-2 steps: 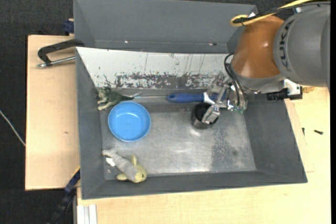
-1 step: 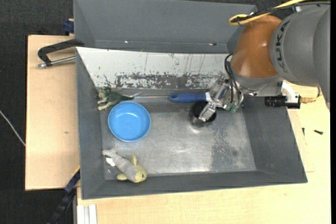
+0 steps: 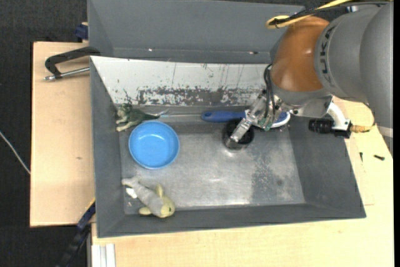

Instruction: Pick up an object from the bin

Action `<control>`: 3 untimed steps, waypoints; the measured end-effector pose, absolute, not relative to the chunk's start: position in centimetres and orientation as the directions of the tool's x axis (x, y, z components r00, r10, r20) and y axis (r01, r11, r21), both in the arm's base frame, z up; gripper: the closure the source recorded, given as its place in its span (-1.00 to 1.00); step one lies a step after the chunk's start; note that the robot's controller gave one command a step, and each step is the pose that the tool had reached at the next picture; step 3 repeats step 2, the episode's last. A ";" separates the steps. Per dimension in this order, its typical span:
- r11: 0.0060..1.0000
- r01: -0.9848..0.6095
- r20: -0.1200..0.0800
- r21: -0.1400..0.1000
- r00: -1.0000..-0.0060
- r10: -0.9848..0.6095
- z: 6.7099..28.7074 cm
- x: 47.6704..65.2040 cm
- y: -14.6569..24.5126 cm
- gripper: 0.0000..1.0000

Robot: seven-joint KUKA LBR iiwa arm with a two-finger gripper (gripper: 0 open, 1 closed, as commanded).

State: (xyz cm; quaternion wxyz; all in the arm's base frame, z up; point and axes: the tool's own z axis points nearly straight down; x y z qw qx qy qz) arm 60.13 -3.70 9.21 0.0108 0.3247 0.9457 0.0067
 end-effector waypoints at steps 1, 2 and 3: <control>0.780 0.625 -0.017 0.019 -0.780 0.626 9.2 60.1 -3.6 -1.00; 0.783 0.622 -0.018 0.017 -0.782 0.623 9.2 60.2 -3.6 1.00; 0.783 0.622 -0.018 0.017 -0.782 0.623 9.2 60.2 -3.6 1.00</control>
Offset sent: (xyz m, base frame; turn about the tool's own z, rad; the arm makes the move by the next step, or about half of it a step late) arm -0.0065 0.0210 -0.0221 0.0329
